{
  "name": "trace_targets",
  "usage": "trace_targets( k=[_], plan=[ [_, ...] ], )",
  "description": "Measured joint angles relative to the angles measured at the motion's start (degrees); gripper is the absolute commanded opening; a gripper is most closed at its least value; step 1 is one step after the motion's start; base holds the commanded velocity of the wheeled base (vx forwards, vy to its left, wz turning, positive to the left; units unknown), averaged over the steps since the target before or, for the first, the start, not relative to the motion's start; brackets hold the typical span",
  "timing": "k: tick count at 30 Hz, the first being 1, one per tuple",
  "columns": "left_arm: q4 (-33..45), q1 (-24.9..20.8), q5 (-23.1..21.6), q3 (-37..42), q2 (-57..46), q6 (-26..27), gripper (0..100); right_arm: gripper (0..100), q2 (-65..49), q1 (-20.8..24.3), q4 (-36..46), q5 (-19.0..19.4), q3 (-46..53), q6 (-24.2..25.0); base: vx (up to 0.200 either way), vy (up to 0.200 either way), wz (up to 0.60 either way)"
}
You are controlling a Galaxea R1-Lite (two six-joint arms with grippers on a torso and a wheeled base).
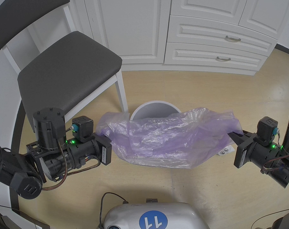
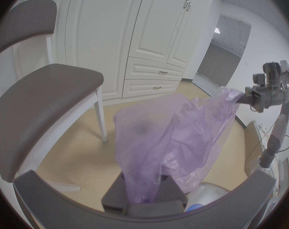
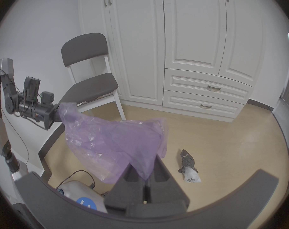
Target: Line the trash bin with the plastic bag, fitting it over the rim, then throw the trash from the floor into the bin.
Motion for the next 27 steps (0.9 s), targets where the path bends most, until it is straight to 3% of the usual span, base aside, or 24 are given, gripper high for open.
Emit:
trace_targets(
  k=[5, 10, 27],
  plan=[
    [1.1, -0.6, -0.2, -1.7, -2.3, 0.2, 0, 0, -0.8, 1.3, 0.0, 1.2, 1.8, 1.6, 0.0, 0.0, 0.0],
    [1.2, 0.5, -0.5, -2.1, -3.0, 2.7, 0, 0, -0.8, 2.2, 0.2, 1.3, 2.2, 6.4, 0.0, 0.0, 0.0],
    [0.0, -0.3, -0.3, 1.6, -5.5, 3.3, 0, 0, 0.1, 2.5, 1.9, 1.2, 2.0, 8.0, 0.0, 0.0, 0.0]
  ],
)
